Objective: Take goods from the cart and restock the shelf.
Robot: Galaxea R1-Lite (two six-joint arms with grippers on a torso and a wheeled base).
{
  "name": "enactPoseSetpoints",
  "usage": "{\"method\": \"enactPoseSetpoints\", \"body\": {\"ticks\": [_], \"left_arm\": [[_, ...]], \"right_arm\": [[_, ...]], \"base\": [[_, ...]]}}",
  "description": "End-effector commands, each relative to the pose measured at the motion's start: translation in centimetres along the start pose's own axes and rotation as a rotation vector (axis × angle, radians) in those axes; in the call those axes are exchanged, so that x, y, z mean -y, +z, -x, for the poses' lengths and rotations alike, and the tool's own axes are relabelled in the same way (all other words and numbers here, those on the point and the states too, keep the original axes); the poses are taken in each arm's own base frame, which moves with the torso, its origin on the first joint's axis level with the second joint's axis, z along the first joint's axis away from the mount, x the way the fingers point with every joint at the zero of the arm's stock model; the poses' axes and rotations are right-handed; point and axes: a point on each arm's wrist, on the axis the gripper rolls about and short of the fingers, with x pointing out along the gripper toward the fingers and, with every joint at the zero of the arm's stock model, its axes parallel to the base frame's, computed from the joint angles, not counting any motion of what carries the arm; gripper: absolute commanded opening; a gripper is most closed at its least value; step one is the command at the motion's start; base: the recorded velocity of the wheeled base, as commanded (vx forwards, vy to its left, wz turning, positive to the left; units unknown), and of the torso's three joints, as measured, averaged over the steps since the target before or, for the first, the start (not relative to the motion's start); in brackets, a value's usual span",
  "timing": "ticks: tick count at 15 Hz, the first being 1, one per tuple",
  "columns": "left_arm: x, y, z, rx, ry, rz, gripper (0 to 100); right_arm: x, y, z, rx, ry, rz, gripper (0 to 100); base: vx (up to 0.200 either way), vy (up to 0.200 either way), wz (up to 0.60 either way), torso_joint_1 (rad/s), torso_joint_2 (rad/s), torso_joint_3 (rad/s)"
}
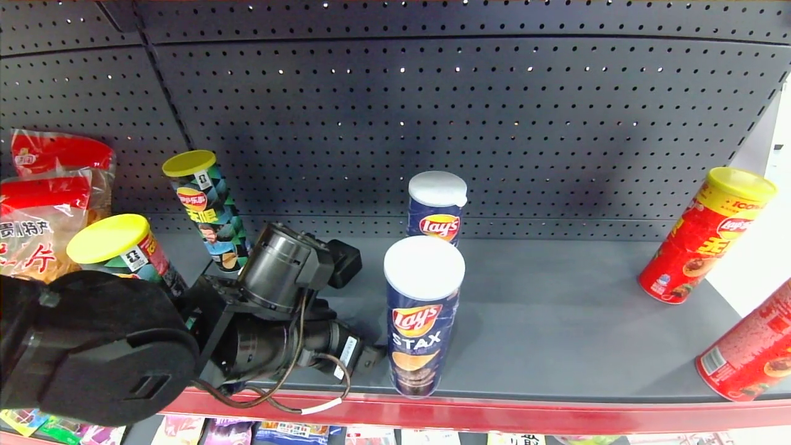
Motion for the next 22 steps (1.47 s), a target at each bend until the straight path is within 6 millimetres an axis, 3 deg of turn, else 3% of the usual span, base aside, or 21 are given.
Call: {"method": "enactPoseSetpoints", "body": {"ticks": [1, 22], "left_arm": [[0.13, 0.12, -0.17, 0.001, -0.002, -0.002, 100], [0.80, 0.72, -0.73, 0.010, -0.016, -0.009, 100]], "right_arm": [[0.01, -0.01, -0.04, -0.005, 0.001, 0.000, 100], [0.00, -0.16, -0.12, -0.011, 0.002, 0.000, 100]], "base": [[0.000, 0.000, 0.00, 0.000, 0.00, 0.000], [0.000, 0.000, 0.00, 0.000, 0.00, 0.000]]}}
